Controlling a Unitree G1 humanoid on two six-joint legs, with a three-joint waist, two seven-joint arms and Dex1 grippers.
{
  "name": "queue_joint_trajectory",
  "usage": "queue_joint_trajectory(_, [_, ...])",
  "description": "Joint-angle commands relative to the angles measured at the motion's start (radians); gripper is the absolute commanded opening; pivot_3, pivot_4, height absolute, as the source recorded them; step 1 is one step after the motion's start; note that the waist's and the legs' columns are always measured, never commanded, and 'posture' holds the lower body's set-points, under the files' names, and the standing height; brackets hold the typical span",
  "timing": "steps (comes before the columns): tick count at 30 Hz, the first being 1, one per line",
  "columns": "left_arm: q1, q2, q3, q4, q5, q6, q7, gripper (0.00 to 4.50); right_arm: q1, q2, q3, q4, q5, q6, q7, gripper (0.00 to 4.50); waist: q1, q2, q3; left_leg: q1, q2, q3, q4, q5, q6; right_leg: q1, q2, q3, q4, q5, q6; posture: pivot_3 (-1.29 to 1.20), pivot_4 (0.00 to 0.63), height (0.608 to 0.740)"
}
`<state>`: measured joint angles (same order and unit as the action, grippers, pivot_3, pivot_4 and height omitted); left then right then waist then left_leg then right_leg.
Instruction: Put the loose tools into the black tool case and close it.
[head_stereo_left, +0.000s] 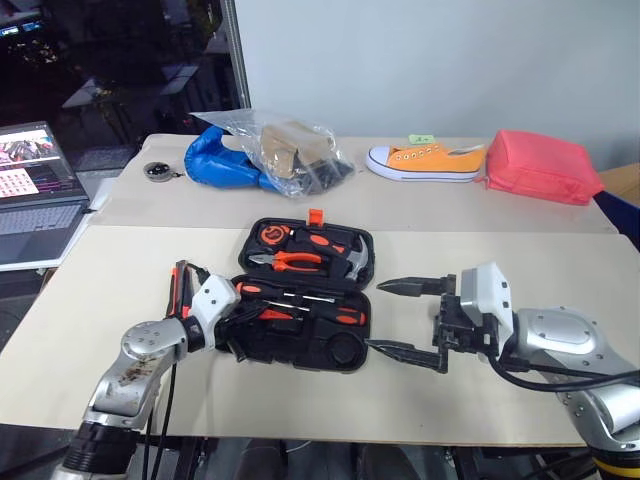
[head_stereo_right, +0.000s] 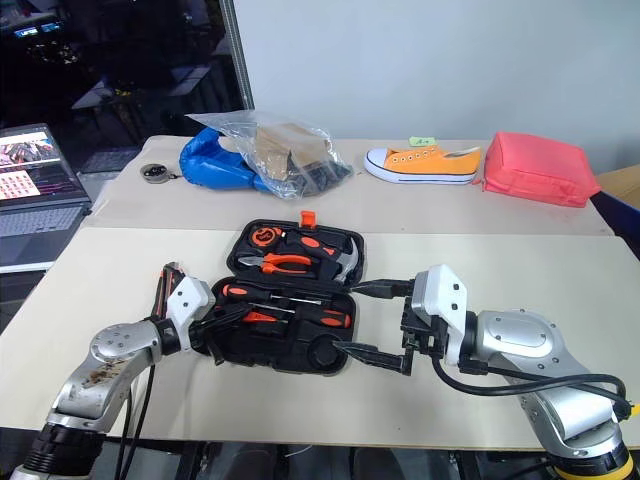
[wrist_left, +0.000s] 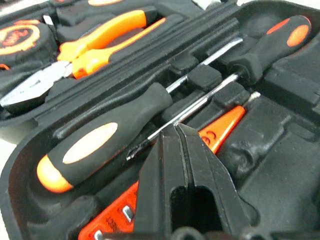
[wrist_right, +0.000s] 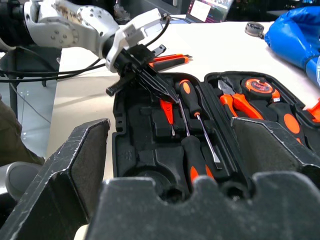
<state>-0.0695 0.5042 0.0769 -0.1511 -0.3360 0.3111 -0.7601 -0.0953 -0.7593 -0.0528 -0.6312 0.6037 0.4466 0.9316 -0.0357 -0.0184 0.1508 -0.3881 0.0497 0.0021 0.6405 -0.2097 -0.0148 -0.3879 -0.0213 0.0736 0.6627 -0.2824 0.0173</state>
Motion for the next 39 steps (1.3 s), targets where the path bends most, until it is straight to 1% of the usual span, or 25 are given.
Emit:
queue_joint_trajectory(1, [-0.019, 0.031, 0.213, -0.156, -0.110, 0.165, 0.155, 0.77, -0.007, 0.005, -0.007, -0.006, 0.008, -0.018, 0.006, 4.50, -0.006, -0.003, 0.002, -0.001, 0.000, -0.001, 0.000, 0.000, 0.000, 0.000, 0.001, 0.000, 0.000, 0.000, 0.000, 0.00, 0.150, 0.740])
queue_joint_trajectory(3, [-0.031, 0.017, 0.324, -0.250, -0.156, 0.316, 0.307, 1.47, -0.018, 0.012, 0.005, 0.016, 0.002, -0.029, 0.017, 4.50, -0.008, -0.003, 0.002, -0.001, 0.001, -0.001, 0.000, 0.000, 0.000, -0.001, 0.001, 0.000, 0.000, 0.000, 0.000, 0.00, 0.150, 0.740])
queue_joint_trajectory(5, [-0.039, 0.000, 0.389, -0.316, -0.177, 0.430, 0.424, 2.13, -0.028, 0.018, 0.013, 0.033, -0.001, -0.036, 0.027, 4.50, -0.007, -0.003, 0.002, -0.001, 0.000, -0.001, 0.000, 0.000, 0.000, -0.001, 0.000, 0.000, -0.001, 0.000, 0.000, 0.00, 0.150, 0.740])
queue_joint_trajectory(6, [-0.044, -0.010, 0.409, -0.350, -0.160, 0.498, 0.496, 2.44, -0.044, 0.024, 0.022, 0.046, -0.003, -0.038, 0.033, 4.50, -0.006, -0.003, 0.002, -0.002, 0.000, -0.001, 0.000, 0.000, 0.000, 0.000, -0.001, 0.000, -0.002, -0.001, 0.001, 0.00, 0.150, 0.740])
queue_joint_trajectory(8, [-0.064, -0.022, 0.397, -0.402, -0.068, 0.634, 0.652, 3.18, -0.079, 0.035, 0.041, 0.076, -0.006, -0.042, 0.051, 4.50, -0.006, -0.004, 0.002, -0.002, -0.002, -0.001, 0.000, 0.000, 0.000, 0.000, -0.003, 0.000, -0.003, -0.001, 0.002, 0.00, 0.150, 0.740])
queue_joint_trajectory(9, [-0.074, -0.024, 0.389, -0.417, -0.044, 0.682, 0.698, 3.58, -0.090, 0.038, 0.048, 0.086, -0.007, -0.045, 0.057, 4.50, -0.006, -0.004, 0.002, -0.002, -0.003, -0.001, 0.000, 0.000, 0.000, 0.000, -0.003, 0.000, -0.004, -0.001, 0.003, 0.00, 0.150, 0.740])
queue_joint_trajectory(10, [-0.095, -0.048, 0.371, -0.419, -0.037, 0.749, 0.739, 3.80, -0.107, 0.041, 0.059, 0.100, -0.012, -0.048, 0.068, 4.50, -0.005, -0.005, 0.003, -0.003, -0.003, -0.001, 0.000, 0.000, 0.000, 0.000, -0.004, 0.000, -0.005, 0.000, 0.004, 0.00, 0.150, 0.740])
queue_joint_trajectory(14, [-0.161, -0.148, 0.326, -0.374, -0.001, 0.899, 0.845, 3.80, -0.159, 0.043, 0.077, 0.138, -0.016, -0.051, 0.100, 4.50, 0.006, -0.006, 0.004, -0.002, -0.004, -0.002, 0.000, 0.000, 0.000, 0.001, -0.004, -0.001, -0.006, 0.000, 0.004, 0.00, 0.150, 0.740])
queue_joint_trajectory(17, [-0.180, -0.204, 0.325, -0.321, 0.027, 0.910, 0.877, 3.80, -0.174, 0.034, 0.073, 0.151, -0.015, -0.051, 0.119, 4.50, 0.006, -0.007, 0.004, -0.003, -0.004, -0.002, 0.000, 0.000, 0.000, 0.001, -0.003, -0.001, -0.006, 0.001, 0.003, 0.00, 0.150, 0.740])
queue_joint_trajectory(20, [-0.183, -0.259, 0.329, -0.266, 0.026, 0.906, 0.877, 3.80, -0.180, 0.025, 0.069, 0.154, -0.019, -0.051, 0.131, 4.50, 0.003, -0.007, 0.004, -0.003, -0.004, -0.002, -0.003, 0.000, -0.001, 0.000, -0.003, -0.001, -0.006, 0.004, -0.003, 0.00, 0.150, 0.740])
queue_joint_trajectory(22, [-0.168, -0.277, 0.336, -0.253, 0.052, 0.901, 0.898, 3.23, -0.179, 0.021, 0.063, 0.151, -0.015, -0.048, 0.133, 4.50, 0.005, -0.007, 0.004, -0.003, -0.004, -0.002, -0.003, 0.000, -0.001, 0.000, -0.003, -0.001, -0.007, 0.005, -0.004, 0.00, 0.150, 0.740])
queue_joint_trajectory(23, [-0.157, -0.283, 0.337, -0.252, 0.061, 0.893, 0.904, 3.06, -0.177, 0.020, 0.058, 0.149, -0.015, -0.047, 0.134, 4.50, 0.005, -0.007, 0.004, -0.003, -0.004, -0.002, -0.004, 0.000, -0.001, 0.000, -0.003, -0.001, -0.006, 0.005, -0.004, 0.00, 0.150, 0.740])
queue_joint_trajectory(26, [-0.133, -0.288, 0.336, -0.267, 0.066, 0.863, 0.889, 1.92, -0.165, 0.017, 0.048, 0.143, -0.016, -0.047, 0.133, 4.50, 0.004, -0.007, 0.004, -0.003, -0.005, -0.002, -0.004, 0.000, -0.001, 0.000, -0.004, 0.000, -0.007, 0.005, -0.004, 0.00, 0.150, 0.740])
queue_joint_trajectory(27, [-0.127, -0.286, 0.334, -0.272, 0.066, 0.855, 0.882, 1.75, -0.161, 0.016, 0.046, 0.142, -0.016, -0.048, 0.132, 4.50, 0.004, -0.007, 0.004, -0.003, -0.005, -0.002, -0.004, 0.000, -0.001, 0.000, -0.004, 0.000, -0.007, 0.005, -0.004, 0.00, 0.150, 0.740])
queue_joint_trajectory(29, [-0.127, -0.290, 0.364, -0.312, 0.026, 0.766, 0.830, 1.72, -0.147, 0.018, 0.045, 0.133, -0.019, -0.049, 0.125, 4.50, 0.002, -0.007, 0.004, -0.003, -0.005, -0.002, -0.004, 0.000, -0.001, 0.000, -0.005, 0.000, -0.007, 0.005, -0.004, 0.00, 0.150, 0.740])
queue_joint_trajectory(31, [-0.112, -0.237, 0.374, -0.390, -0.049, 0.671, 0.685, 1.72, -0.134, 0.023, 0.043, 0.122, -0.017, -0.044, 0.111, 4.50, 0.002, -0.008, 0.005, -0.003, -0.005, -0.002, -0.004, 0.000, -0.001, 0.000, -0.004, 0.000, -0.007, 0.005, -0.004, 0.00, 0.150, 0.740])
queue_joint_trajectory(34, [-0.067, -0.043, 0.351, -0.451, -0.203, 0.614, 0.335, 1.72, -0.114, 0.020, 0.037, 0.109, -0.017, -0.043, 0.099, 4.50, 0.000, -0.013, 0.007, -0.005, -0.003, -0.003, -0.005, 0.000, -0.001, -0.002, -0.003, -0.002, -0.007, 0.005, -0.005, 0.00, 0.150, 0.740])
queue_joint_trajectory(36, [-0.033, 0.155, 0.280, -0.434, -0.224, 0.489, 0.027, 1.72, -0.094, 0.015, 0.028, 0.101, -0.015, -0.046, 0.096, 4.50, -0.002, -0.012, 0.007, -0.004, -0.004, -0.002, -0.007, 0.000, -0.002, -0.003, -0.003, -0.002, -0.007, 0.005, -0.006, 0.00, 0.150, 0.740])
queue_joint_trajectory(37, [-0.032, 0.246, 0.241, -0.394, -0.234, 0.430, -0.130, 1.72, -0.086, 0.014, 0.023, 0.095, -0.011, -0.044, 0.092, 4.50, -0.002, -0.012, 0.007, -0.003, -0.004, -0.002, -0.008, 0.000, -0.002, -0.002, -0.003, -0.002, -0.008, 0.004, -0.006, 0.00, 0.150, 0.740])
queue_joint_trajectory(39, [-0.073, 0.372, 0.149, -0.270, -0.207, 0.295, -0.364, 1.72, -0.073, 0.013, 0.017, 0.083, -0.006, -0.040, 0.086, 4.50, -0.001, -0.010, 0.007, -0.001, -0.004, -0.001, -0.010, 0.000, -0.002, -0.001, -0.005, -0.002, -0.009, 0.004, -0.007, 0.00, 0.150, 0.740])
